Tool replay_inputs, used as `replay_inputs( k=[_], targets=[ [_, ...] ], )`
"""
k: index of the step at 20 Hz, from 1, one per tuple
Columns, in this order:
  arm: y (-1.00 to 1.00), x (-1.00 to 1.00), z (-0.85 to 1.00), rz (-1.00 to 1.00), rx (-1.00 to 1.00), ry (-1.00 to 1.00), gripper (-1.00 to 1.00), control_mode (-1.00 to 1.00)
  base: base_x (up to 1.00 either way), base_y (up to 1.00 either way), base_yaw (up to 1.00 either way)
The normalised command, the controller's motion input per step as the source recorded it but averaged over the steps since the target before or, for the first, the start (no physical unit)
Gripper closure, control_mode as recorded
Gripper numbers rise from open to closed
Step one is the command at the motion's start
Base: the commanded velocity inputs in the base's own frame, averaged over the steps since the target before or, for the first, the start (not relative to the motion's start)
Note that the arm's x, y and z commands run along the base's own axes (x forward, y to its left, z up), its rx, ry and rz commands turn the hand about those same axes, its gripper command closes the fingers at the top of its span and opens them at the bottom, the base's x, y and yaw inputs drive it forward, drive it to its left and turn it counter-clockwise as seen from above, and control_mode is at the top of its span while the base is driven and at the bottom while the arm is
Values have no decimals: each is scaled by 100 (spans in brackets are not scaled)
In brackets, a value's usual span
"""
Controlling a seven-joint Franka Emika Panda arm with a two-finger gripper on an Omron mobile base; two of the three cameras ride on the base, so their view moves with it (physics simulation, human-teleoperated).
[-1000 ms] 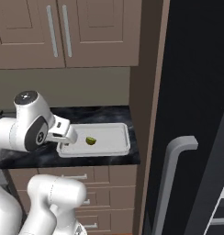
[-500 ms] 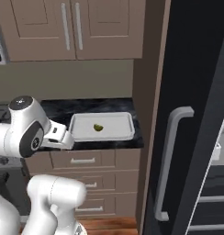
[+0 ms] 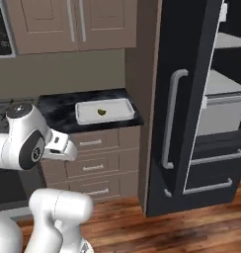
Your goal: Pick up both kiwis from the fridge and place them inside the tupperware on the counter.
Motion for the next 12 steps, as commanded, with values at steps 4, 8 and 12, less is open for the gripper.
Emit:
replay_inputs(
  k=[4, 8, 12],
  targets=[
    [0, 0, 0, 0, 0, 0, -100, 100, -42, -5, -93],
    [0, 0, 0, 0, 0, 0, -100, 100, -7, -49, -100],
    [0, 0, 0, 0, 0, 0, -100, 100, 1, -70, -92]
  ],
)
